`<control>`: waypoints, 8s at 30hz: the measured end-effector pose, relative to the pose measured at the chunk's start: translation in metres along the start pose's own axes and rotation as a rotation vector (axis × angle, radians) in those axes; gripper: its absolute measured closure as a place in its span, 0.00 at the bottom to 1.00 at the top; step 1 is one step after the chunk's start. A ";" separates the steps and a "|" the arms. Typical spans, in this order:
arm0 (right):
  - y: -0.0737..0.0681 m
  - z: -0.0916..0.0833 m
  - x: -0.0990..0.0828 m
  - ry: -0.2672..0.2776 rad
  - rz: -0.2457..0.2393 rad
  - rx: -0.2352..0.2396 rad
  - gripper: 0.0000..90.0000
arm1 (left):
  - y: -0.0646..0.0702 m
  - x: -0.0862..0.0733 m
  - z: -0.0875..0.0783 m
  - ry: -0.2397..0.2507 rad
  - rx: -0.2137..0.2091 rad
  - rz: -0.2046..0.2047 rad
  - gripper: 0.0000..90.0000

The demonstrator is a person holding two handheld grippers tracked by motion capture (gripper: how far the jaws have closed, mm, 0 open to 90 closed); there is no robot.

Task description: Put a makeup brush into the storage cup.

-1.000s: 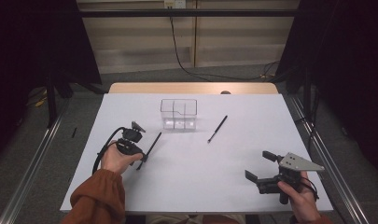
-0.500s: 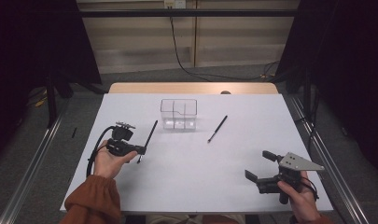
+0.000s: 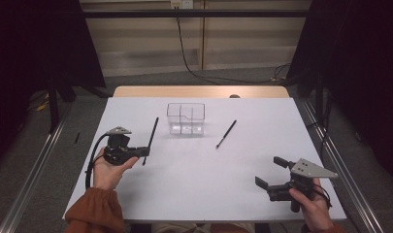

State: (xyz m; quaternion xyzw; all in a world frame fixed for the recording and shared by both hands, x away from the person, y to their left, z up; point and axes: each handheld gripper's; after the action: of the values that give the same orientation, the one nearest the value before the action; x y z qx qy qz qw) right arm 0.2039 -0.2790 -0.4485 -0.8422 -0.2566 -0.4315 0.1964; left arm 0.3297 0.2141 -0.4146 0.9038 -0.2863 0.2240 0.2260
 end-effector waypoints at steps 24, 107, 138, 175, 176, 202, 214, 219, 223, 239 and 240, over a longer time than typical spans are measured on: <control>0.000 -0.004 0.000 0.030 0.006 -0.012 0.00 | 0.021 -0.015 -0.016 0.225 -0.062 0.117 0.94; -0.014 0.007 0.018 0.063 -0.076 0.098 0.00 | 0.112 0.018 0.006 -0.183 -0.215 0.401 0.94; -0.027 0.027 0.044 -0.007 -0.152 0.155 0.00 | 0.108 0.026 0.008 -0.465 -0.109 0.482 0.94; -0.043 0.064 0.120 -0.384 -0.351 0.321 0.02 | 0.114 0.037 0.011 -0.582 -0.078 0.580 0.94; -0.044 0.065 0.121 -0.393 -0.363 0.322 0.02 | 0.114 0.038 0.011 -0.582 -0.074 0.583 0.94; -0.079 0.097 0.148 -0.784 -0.669 0.371 0.04 | 0.124 0.040 0.020 -0.653 -0.064 0.642 0.94; -0.082 0.114 0.147 -0.867 -0.717 0.416 0.22 | 0.124 0.038 0.028 -0.692 -0.059 0.653 0.93; -0.080 0.121 0.147 -0.869 -0.728 0.443 0.27 | 0.127 0.036 0.030 -0.701 -0.069 0.644 0.93; -0.082 0.125 0.144 -0.895 -0.744 0.446 0.34 | 0.128 0.034 0.031 -0.702 -0.073 0.650 0.93; -0.095 0.132 0.145 -0.929 -0.780 0.503 0.60 | 0.135 0.035 0.033 -0.691 -0.094 0.673 0.93; -0.095 0.132 0.145 -0.929 -0.782 0.502 0.63 | 0.135 0.035 0.034 -0.685 -0.096 0.671 0.93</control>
State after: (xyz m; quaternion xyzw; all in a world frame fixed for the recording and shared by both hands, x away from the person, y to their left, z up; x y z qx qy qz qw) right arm 0.3014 -0.0927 -0.3912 -0.7141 -0.6949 0.0107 0.0844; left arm 0.2813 0.0826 -0.3851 0.7719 -0.6300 -0.0396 0.0756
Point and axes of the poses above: each handheld gripper's, and its own axes: z roughly forward along the jaws, x roughly out of its top, y roughly to its right, and after that the axes turned 14 degrees about -y, right-handed
